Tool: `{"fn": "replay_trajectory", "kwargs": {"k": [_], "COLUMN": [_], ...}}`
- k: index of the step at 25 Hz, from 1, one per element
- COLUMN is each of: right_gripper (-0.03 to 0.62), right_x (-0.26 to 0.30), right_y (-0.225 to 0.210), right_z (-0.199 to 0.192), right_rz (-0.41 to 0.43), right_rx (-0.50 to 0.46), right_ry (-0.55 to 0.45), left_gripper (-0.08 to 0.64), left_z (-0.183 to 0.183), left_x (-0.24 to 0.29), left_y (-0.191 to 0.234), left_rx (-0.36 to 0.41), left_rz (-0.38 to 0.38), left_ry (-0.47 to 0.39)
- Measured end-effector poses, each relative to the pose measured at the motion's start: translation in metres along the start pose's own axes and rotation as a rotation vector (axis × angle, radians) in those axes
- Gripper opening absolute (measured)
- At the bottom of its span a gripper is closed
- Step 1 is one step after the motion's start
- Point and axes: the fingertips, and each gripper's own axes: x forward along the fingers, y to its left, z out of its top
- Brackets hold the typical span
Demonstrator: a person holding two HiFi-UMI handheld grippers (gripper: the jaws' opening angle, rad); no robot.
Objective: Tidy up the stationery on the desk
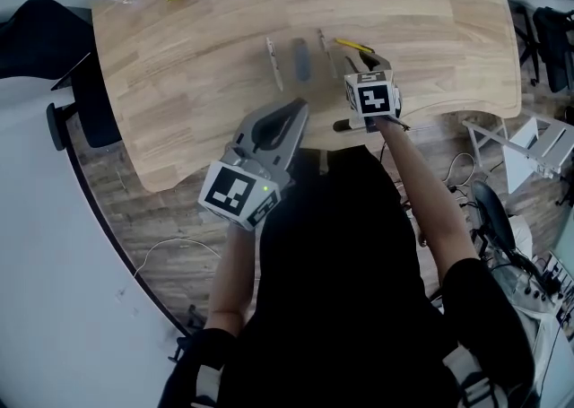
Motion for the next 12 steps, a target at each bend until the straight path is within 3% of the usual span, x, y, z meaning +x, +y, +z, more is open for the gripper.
{"fn": "replay_trajectory", "kwargs": {"k": [7,12], "right_gripper": [0.160,0.160], "right_x": [0.006,0.021], "right_y": [-0.018,-0.021], "right_z": [0.008,-0.001], "right_rz": [-0.032,0.010], "right_rx": [-0.309,-0.346], "right_ry": [0.023,0.075], "left_gripper": [0.040,0.040], "left_z": [0.000,0.001], "left_x": [0.013,0.024], "left_y": [0.001,0.002], "left_rx": [-0.007,-0.018], "left_rz": [0.007,0.023], "left_ry": [0.007,0.014]}}
